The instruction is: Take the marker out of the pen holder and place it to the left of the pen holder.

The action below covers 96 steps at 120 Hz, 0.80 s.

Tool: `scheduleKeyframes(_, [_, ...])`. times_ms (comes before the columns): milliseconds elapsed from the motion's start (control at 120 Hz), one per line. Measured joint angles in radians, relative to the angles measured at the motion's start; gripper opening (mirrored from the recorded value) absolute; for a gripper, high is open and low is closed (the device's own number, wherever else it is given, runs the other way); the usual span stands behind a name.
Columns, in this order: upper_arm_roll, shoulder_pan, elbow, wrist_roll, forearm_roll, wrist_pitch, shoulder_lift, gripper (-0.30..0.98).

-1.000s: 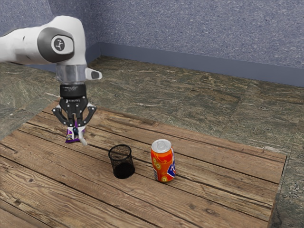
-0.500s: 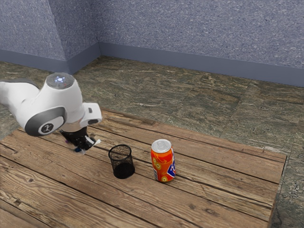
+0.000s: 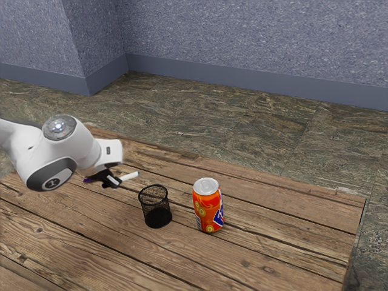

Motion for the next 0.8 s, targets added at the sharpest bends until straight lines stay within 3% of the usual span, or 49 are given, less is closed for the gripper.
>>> scheduleKeyframes(192, [0.002,0.023,0.001,0.033,0.002,0.031,0.044,-0.09])
scheduleKeyframes(383, [0.011,0.029,0.002,0.056,-0.01,0.038,0.046,0.32])
scheduleKeyframes(542, [0.01,0.024,0.017,0.07,-0.019,0.023,0.026,0.51])
scheduleKeyframes(575, [0.005,0.016,0.062,0.075,-0.06,-0.026,0.004,0.54])
scheduleKeyframes(675, [-0.016,-0.008,0.464,0.107,-0.345,-0.354,0.027,0.59])
scheduleKeyframes(733, [-0.086,0.06,0.744,0.134,-0.479,-0.566,0.102,0.62])
scheduleKeyframes(800, [-0.151,0.12,0.953,0.167,-0.576,-0.772,0.163,0.63])
